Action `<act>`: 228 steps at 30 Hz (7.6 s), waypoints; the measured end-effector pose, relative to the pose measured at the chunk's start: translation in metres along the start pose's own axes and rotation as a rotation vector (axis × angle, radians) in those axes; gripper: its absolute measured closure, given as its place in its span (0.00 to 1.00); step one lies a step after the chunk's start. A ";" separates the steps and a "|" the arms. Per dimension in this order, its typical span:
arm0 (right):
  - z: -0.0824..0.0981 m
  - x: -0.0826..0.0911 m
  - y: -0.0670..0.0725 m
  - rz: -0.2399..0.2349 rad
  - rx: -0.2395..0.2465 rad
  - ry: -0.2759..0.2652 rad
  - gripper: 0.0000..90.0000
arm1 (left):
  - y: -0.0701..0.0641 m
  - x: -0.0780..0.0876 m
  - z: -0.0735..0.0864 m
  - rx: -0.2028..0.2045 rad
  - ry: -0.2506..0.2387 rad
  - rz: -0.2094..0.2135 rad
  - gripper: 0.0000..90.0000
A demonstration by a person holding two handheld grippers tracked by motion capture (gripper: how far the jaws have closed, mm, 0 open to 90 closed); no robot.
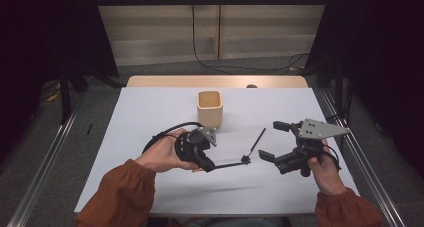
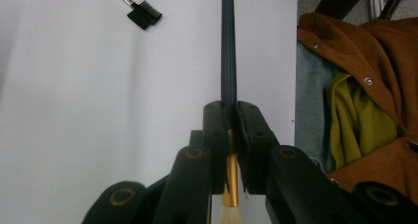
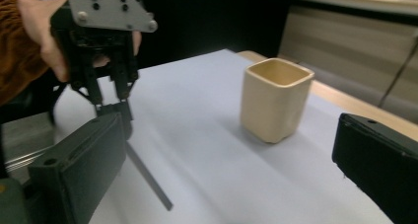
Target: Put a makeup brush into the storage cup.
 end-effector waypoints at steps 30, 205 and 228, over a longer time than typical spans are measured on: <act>0.019 -0.050 0.017 -0.290 0.082 0.565 0.07 | 0.001 0.003 0.005 -0.021 0.028 -0.009 0.93; 0.084 -0.035 0.000 -0.264 -0.086 0.618 0.96 | 0.025 0.013 0.072 0.299 -0.300 -0.264 0.04; 0.067 -0.046 0.011 -0.234 -0.106 0.285 0.96 | 0.023 0.011 0.084 0.340 -0.309 -0.279 0.04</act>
Point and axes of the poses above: each handheld gripper's, and its own axes: x roughly backward along the jaws, z roughly out of its underside, y roughly to its left, the point moved 9 cm from there along -x, roughly forward along the jaws, and after that the axes turned 15 degrees about -z, right-handed, at the moved point
